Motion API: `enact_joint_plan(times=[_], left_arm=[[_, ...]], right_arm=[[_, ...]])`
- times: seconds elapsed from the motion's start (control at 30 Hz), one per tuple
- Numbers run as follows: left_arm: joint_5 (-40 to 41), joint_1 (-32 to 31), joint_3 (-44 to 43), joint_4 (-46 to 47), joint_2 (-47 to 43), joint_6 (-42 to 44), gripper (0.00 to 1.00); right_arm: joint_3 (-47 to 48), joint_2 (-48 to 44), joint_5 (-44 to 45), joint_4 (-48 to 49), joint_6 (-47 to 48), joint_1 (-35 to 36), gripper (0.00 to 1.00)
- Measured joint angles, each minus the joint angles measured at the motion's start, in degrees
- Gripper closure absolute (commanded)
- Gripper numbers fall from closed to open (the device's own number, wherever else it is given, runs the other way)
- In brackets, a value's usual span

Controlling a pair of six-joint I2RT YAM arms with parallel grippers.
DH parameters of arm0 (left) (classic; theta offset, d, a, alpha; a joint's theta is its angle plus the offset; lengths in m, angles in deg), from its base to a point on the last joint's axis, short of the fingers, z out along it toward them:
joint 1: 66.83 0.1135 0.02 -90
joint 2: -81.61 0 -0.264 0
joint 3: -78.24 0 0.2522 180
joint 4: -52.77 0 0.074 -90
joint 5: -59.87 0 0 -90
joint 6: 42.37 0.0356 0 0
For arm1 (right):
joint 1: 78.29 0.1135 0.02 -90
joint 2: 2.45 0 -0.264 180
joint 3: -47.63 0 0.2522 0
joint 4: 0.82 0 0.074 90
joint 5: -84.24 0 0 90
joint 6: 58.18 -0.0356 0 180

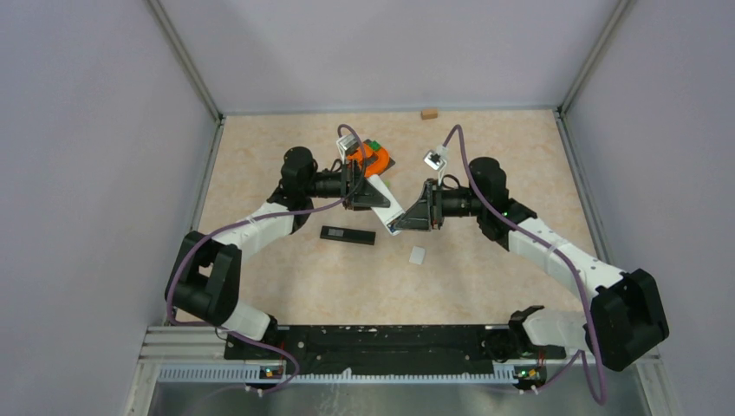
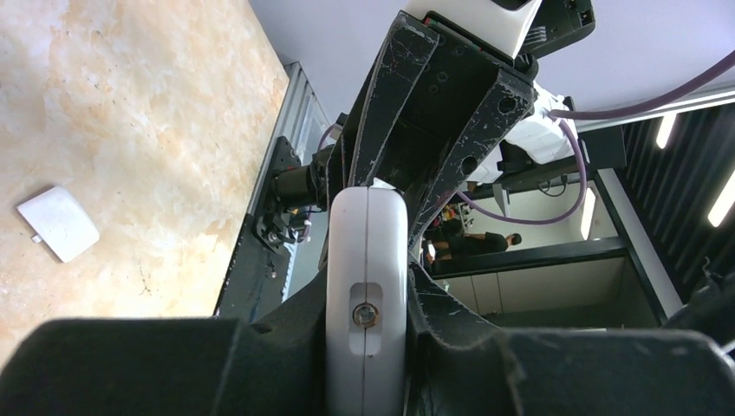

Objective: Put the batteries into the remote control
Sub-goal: Load the battery into the remote control.

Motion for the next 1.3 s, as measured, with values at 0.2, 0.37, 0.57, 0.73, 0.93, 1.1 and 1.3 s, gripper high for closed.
enact_joint_plan(times=[0.2,0.37,0.57,0.73,0.93,1.1,1.3], left_arm=[[0.52,0.02,0.0,0.02,0.0,0.35,1.0],[1.86,0.31,0.07,-0.55,0.0,0.46,1.0],[4.39,1.14,0.5,-4.98,-3.48,4.09,1.0],[6.4,1.4,0.48,-8.83,-8.22,9.33,1.0],[7.8,1.42,0.48,-9.9,-9.42,11.52,1.0],[8.48,1.44,0.48,-9.9,-9.94,11.98,1.0],[8.87,1.44,0.5,-10.21,-10.38,12.37,1.0]], right_arm=[[1.9,0.13,1.92,-4.37,0.7,0.02,0.77],[3.41,0.31,4.2,-7.48,1.97,0.04,0.25],[1.53,-4.17,8.48,-4.33,-0.07,-0.02,0.11],[1.03,-9.49,12.81,-0.26,-3.06,-0.02,0.11],[0.2,-9.66,16.65,1.64,-5.53,-0.02,0.24],[-2.12,-7.19,16.09,4.24,-8.0,-0.02,0.51],[-2.71,-5.09,13.07,5.99,-8.22,-0.02,0.71]])
